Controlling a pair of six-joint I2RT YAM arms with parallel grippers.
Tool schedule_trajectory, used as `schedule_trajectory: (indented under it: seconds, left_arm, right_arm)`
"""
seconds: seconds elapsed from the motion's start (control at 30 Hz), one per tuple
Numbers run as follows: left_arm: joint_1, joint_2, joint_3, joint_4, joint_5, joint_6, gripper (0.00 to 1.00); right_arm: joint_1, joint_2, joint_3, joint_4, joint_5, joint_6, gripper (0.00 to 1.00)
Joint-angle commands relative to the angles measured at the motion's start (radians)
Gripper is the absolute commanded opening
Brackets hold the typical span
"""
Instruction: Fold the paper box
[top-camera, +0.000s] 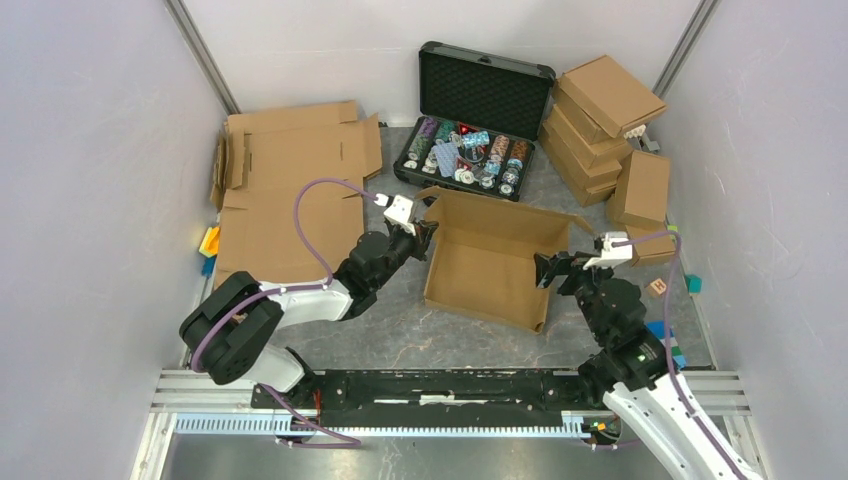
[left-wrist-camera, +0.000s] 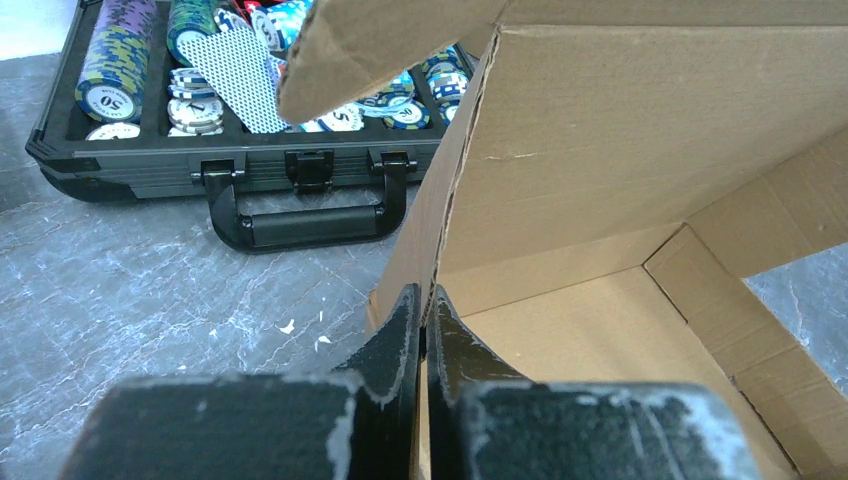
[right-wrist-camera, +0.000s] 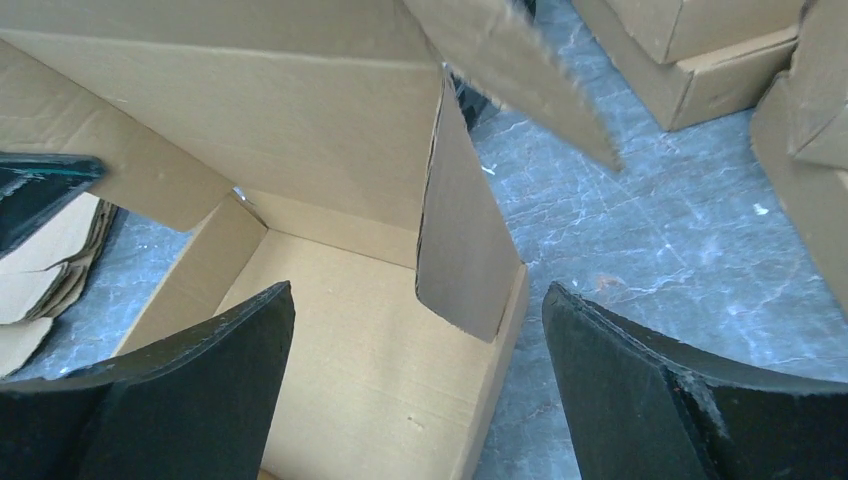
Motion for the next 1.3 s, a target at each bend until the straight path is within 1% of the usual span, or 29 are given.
schedule_trajectory:
  seconds: [0.0,0.1,0.23,0.33,0.47,0.53,0.6,0.7,0.77,0.83,0.97,1.07,1.17,1.2,1.27]
  left_arm:
    - [-0.009,-0.008,0.017,-0.066,0.020,0.048,0.02]
    - [-0.009,-0.006,0.021,-0.070,0.019,0.052,0.02]
    - [-0.009,-0.005,0.023,-0.074,0.027,0.052,0.02]
    - [-0.009,-0.008,0.024,-0.077,0.028,0.052,0.02]
    - [-0.009,-0.016,0.023,-0.083,0.035,0.052,0.02]
    - [-0.009,-0.017,0.024,-0.083,0.036,0.052,0.02]
    - [-0.008,-0.019,0.022,-0.086,0.036,0.055,0.02]
    - [-0.009,-0.023,0.021,-0.089,0.035,0.058,0.02]
    - [-0.009,-0.023,0.021,-0.089,0.038,0.058,0.02]
    - [-0.009,-0.023,0.023,-0.090,0.040,0.058,0.02]
    - [-0.009,-0.028,0.021,-0.092,0.043,0.056,0.02]
    - [-0.009,-0.028,0.023,-0.093,0.048,0.053,0.02]
    - [-0.009,-0.026,0.027,-0.095,0.055,0.047,0.02]
    - [-0.009,-0.026,0.027,-0.095,0.057,0.047,0.02]
    - [-0.010,-0.025,0.027,-0.096,0.057,0.047,0.02]
  right_arm:
    - [0.005,-0.055,0.144,-0.250,-0.022,-0.058,0.98]
    - [0.004,-0.068,0.241,-0.318,-0.096,-0.116,0.98]
    - [0.006,0.011,0.425,-0.461,-0.149,-0.151,0.98]
    - [0.005,0.075,0.580,-0.509,-0.177,-0.227,0.98]
    - [0.005,0.209,0.780,-0.540,-0.182,-0.343,0.98]
    - [0.005,0.315,0.858,-0.579,-0.201,-0.372,0.98]
    - [0.005,0.427,0.924,-0.621,-0.203,-0.397,0.98]
    - [0.005,0.533,0.991,-0.637,-0.194,-0.434,0.98]
    - [0.005,0.609,1.024,-0.663,-0.192,-0.448,0.98]
    - [0.004,0.651,1.017,-0.654,-0.168,-0.428,0.98]
    - [-0.003,0.657,0.938,-0.585,-0.144,-0.373,0.98]
    - [-0.043,0.677,0.910,-0.560,-0.171,-0.316,0.98]
    - [-0.171,0.683,0.891,-0.535,-0.285,-0.223,0.98]
    - [-0.217,0.668,0.874,-0.499,-0.356,-0.194,0.98]
    - [-0.259,0.638,0.846,-0.437,-0.497,-0.160,0.98]
